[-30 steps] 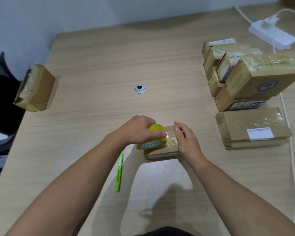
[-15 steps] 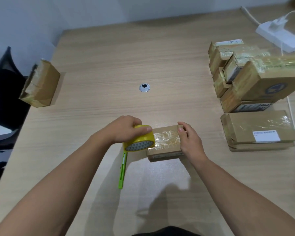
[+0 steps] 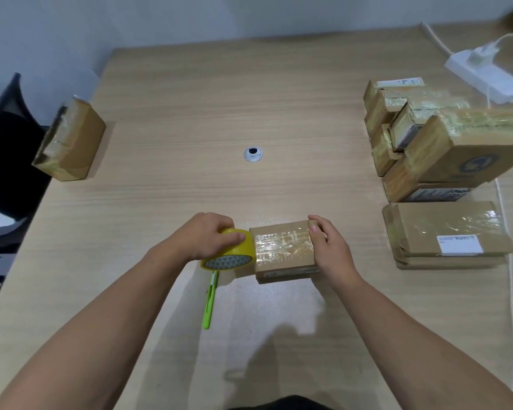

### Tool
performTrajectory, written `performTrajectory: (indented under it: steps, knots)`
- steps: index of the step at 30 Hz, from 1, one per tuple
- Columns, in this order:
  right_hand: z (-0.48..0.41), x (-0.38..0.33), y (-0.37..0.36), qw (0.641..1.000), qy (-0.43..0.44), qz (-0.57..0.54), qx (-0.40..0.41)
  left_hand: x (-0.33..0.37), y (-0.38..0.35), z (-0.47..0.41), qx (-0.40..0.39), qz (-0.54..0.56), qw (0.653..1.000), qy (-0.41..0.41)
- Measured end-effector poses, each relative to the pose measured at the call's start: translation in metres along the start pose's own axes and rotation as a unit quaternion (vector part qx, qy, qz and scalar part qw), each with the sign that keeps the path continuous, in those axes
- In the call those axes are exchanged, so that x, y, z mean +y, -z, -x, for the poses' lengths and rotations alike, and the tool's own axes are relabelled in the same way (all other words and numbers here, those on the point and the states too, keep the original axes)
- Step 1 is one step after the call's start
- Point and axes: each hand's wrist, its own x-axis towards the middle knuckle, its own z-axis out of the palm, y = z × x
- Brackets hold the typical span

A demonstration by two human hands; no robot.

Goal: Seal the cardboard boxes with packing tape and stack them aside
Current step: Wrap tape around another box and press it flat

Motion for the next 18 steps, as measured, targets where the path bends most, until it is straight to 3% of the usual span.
performTrajectory:
  steps: [18]
  knots:
    - [0.002,-0.009,-0.003,0.998,-0.041,-0.055,0.004,-0.013,-0.029,-0.009,-0.048,-0.008,0.997,0.058]
